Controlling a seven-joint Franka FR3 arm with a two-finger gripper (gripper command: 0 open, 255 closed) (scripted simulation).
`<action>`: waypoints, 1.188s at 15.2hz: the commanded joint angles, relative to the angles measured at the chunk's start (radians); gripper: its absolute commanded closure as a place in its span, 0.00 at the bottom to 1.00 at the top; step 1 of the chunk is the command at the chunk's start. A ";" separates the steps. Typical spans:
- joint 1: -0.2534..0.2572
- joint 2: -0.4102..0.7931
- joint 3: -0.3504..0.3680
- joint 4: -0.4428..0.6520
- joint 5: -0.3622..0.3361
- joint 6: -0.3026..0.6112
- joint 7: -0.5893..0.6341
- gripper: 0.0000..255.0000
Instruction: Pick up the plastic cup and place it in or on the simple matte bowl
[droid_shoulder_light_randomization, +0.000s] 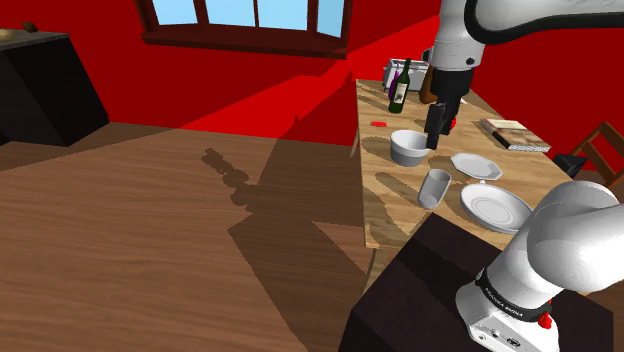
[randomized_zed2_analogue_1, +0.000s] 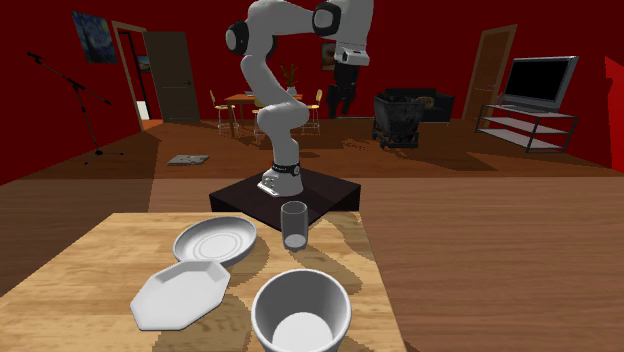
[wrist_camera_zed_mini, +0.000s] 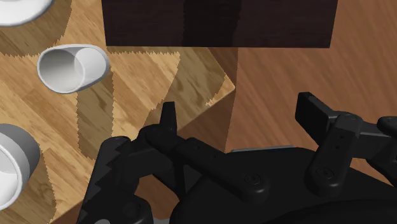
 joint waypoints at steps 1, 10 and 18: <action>0.000 0.000 0.000 0.000 0.000 0.000 0.000 0.00; -0.091 -0.022 -0.178 -0.204 -0.153 0.276 -0.167 0.00; -0.164 0.112 -0.377 -0.283 -0.275 0.579 -0.321 0.00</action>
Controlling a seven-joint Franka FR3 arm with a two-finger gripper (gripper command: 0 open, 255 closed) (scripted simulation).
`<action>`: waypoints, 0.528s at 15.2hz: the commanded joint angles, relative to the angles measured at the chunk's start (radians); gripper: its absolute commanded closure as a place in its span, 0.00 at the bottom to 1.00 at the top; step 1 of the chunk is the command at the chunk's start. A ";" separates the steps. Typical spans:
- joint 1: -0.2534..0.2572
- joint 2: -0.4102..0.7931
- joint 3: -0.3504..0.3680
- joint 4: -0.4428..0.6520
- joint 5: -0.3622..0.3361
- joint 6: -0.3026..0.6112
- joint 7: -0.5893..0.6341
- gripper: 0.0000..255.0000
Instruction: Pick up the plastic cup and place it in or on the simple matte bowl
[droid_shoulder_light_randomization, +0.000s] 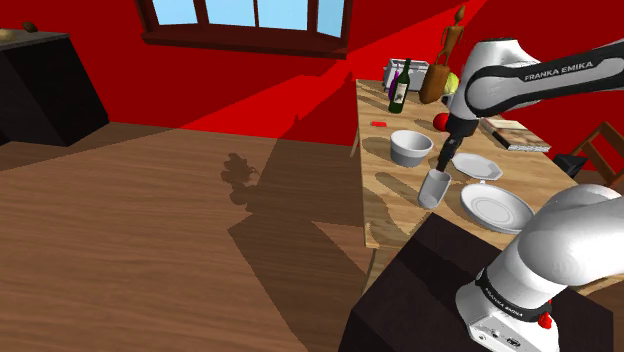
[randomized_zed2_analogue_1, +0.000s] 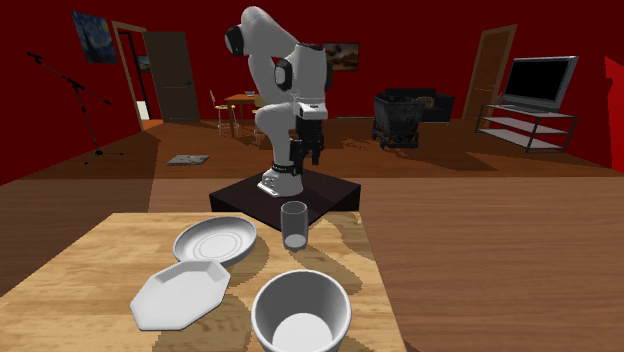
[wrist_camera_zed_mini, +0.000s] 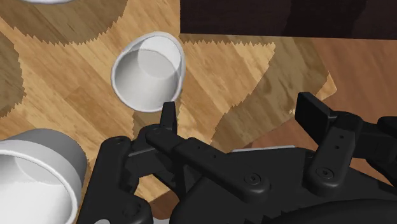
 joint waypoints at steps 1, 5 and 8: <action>-0.009 0.054 -0.052 0.005 -0.020 0.079 -0.043 0.00; -0.007 0.187 -0.168 0.015 -0.033 0.248 -0.137 0.00; 0.024 0.307 -0.267 0.040 0.003 0.375 -0.231 0.00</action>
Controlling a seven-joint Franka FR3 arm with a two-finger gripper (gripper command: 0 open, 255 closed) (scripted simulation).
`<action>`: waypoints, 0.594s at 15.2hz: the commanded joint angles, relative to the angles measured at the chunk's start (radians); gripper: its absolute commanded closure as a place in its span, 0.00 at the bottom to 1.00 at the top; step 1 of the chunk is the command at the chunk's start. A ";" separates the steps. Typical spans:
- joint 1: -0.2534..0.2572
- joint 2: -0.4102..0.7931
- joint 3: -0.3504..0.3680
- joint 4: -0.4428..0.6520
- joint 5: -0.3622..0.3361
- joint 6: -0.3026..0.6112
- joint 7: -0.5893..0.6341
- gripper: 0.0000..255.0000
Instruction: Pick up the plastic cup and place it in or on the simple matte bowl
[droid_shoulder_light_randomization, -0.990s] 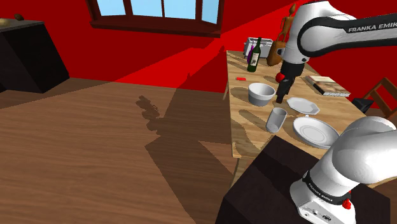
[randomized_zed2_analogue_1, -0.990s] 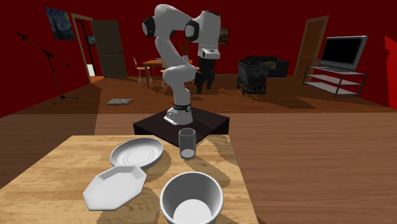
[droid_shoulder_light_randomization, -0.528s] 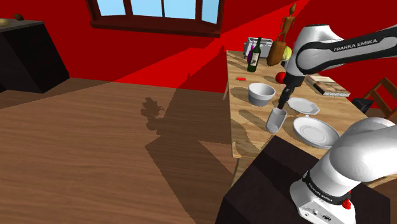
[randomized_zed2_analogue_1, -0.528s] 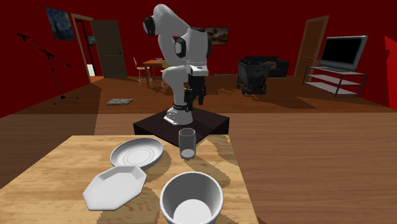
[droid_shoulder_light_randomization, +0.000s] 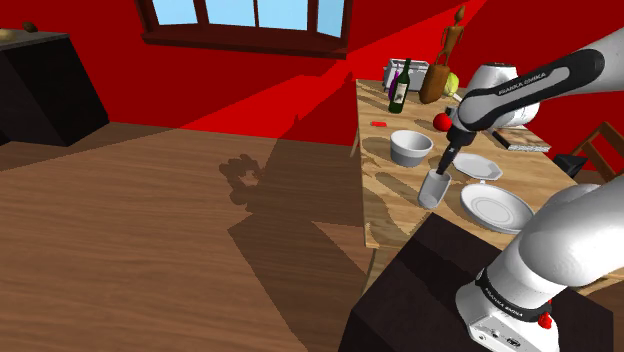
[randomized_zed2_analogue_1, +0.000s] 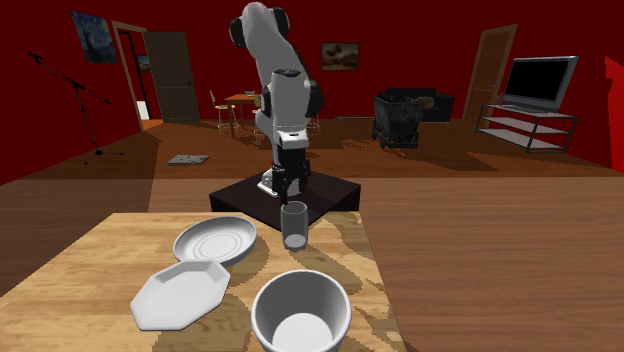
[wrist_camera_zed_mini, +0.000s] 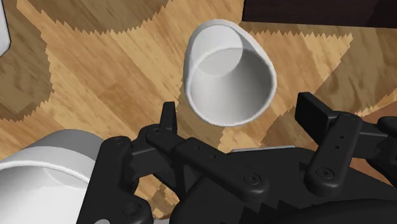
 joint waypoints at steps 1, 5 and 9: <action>0.023 0.081 -0.072 0.013 0.035 0.091 -0.076 0.00; 0.066 0.167 -0.130 0.022 0.102 0.173 -0.147 0.00; 0.111 0.245 -0.167 0.014 0.180 0.247 -0.203 0.00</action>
